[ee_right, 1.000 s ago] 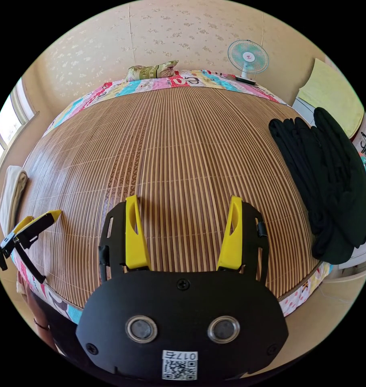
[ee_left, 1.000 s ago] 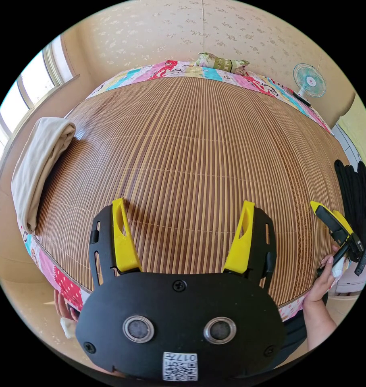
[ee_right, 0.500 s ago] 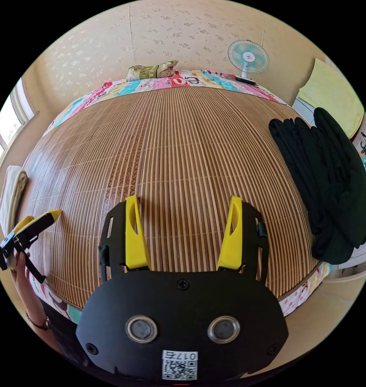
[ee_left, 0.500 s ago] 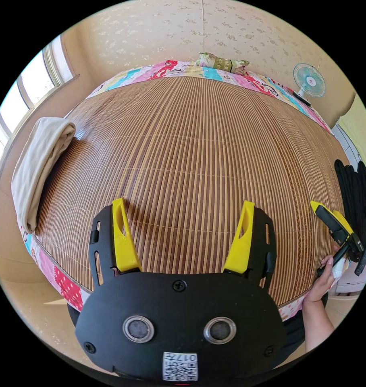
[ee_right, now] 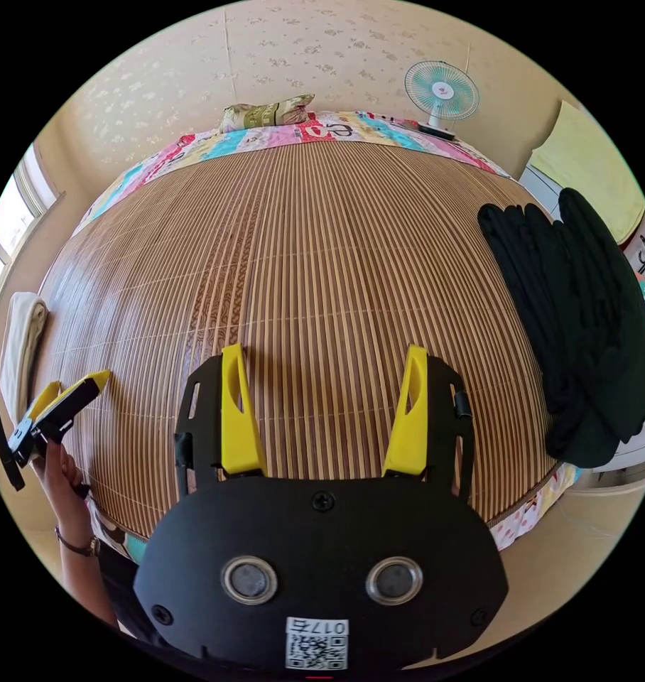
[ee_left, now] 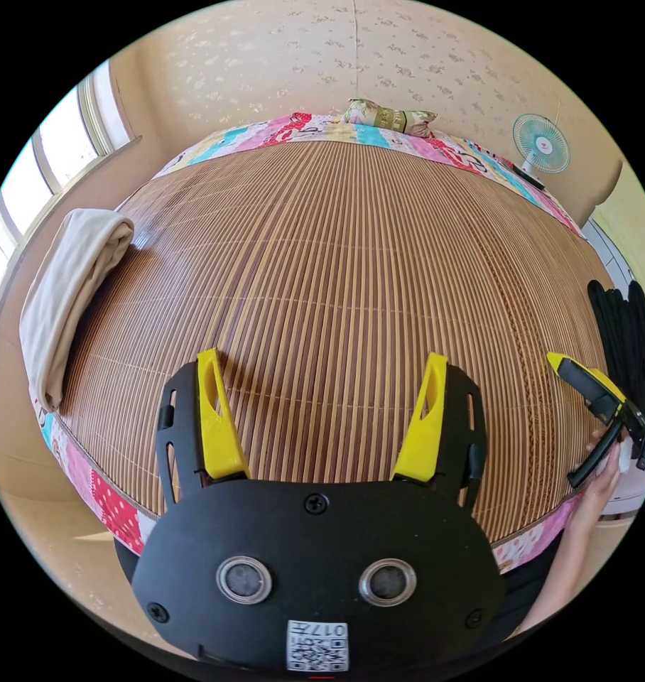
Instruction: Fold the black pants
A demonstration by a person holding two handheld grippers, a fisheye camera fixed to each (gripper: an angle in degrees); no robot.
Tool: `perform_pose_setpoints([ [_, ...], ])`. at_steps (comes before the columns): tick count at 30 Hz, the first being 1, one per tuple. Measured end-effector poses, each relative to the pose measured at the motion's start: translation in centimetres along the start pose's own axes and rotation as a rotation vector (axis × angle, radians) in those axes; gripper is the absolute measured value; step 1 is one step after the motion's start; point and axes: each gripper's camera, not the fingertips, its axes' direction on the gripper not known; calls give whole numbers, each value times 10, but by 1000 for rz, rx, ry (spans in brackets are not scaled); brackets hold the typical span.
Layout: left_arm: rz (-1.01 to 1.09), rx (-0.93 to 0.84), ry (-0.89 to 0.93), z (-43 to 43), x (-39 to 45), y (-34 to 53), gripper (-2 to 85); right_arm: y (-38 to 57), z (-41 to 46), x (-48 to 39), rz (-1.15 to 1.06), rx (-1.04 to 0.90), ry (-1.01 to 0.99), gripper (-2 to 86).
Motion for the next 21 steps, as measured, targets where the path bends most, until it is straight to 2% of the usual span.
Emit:
perform_pose_setpoints([
  [9,22,-10,14,-26,-2,-1,347,1,4,-1,-12,8,-1,285],
  [11,31,-3,20,-40,-9,4,305,7,5,-1,-13,40,-2,285],
  [12,39,18,27,-51,-17,11,231,7,5,-1,-13,45,-5,284],
  [13,49,38,33,-58,-23,16,194,9,5,0,-11,51,-11,284],
  [17,31,213,-53,-121,-96,39,179,13,6,-3,-18,69,0,280],
  [21,-149,336,-247,-181,-221,22,188,16,8,-6,-24,79,5,277],
])
